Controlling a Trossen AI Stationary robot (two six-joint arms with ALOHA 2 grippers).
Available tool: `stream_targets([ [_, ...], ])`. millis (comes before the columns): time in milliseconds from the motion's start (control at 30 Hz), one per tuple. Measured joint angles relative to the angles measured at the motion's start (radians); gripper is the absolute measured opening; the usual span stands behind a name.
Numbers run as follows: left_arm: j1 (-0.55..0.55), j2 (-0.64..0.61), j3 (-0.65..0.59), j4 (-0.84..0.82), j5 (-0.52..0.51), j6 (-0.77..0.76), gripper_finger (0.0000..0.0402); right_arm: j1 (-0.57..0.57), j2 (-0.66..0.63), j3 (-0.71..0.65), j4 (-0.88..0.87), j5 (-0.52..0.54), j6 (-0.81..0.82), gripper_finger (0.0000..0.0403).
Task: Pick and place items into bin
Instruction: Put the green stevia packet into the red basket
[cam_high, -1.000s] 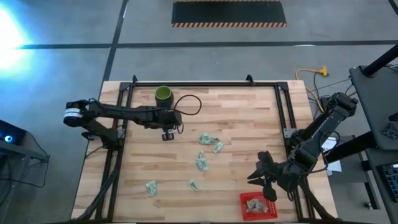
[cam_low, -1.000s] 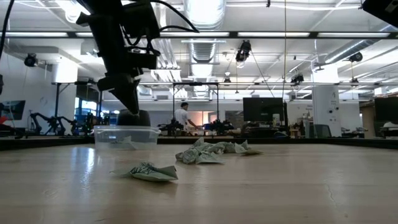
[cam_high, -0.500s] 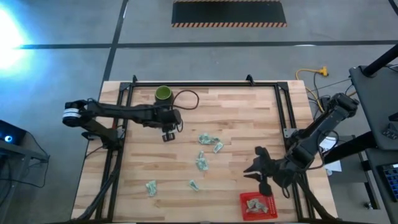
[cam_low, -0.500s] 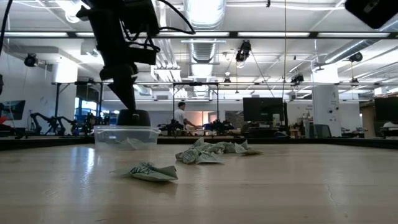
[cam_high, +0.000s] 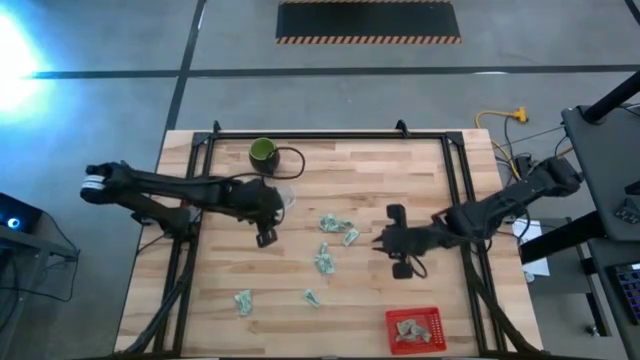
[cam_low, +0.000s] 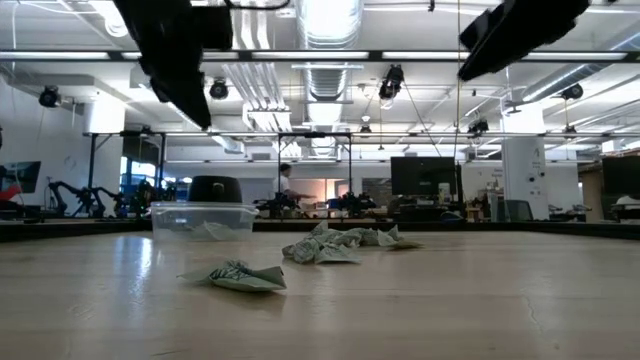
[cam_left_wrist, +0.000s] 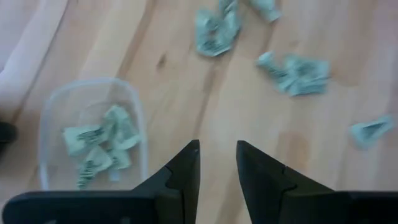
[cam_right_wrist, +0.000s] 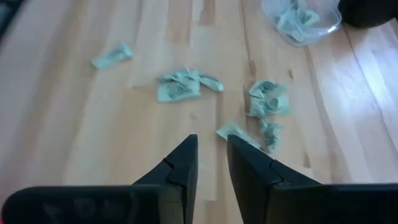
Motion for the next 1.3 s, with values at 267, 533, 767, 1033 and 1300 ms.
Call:
stream_targets([
  [267, -0.110, -0.033, -0.013, 0.099, -0.012, -0.083, 0.0087, -0.137, 0.097, 0.000, 0.089, -0.131, -0.191, 0.0119],
  [533, -0.205, -0.027, -0.037, 0.143, -0.013, -0.163, 0.0087, -0.166, 0.227, 0.000, 0.134, -0.135, -0.289, 0.0153],
  [767, -0.268, -0.019, -0.045, 0.144, -0.013, -0.239, 0.0087, -0.170, 0.350, 0.006, 0.160, -0.135, -0.277, 0.0161],
  [1033, -0.308, -0.018, -0.047, 0.145, -0.029, -0.291, 0.0087, -0.205, 0.485, 0.072, 0.185, -0.134, -0.272, 0.0153],
  [1300, -0.323, -0.018, -0.047, 0.168, -0.030, -0.314, 0.0087, -0.210, 0.569, 0.129, 0.117, -0.134, -0.323, 0.0157],
])
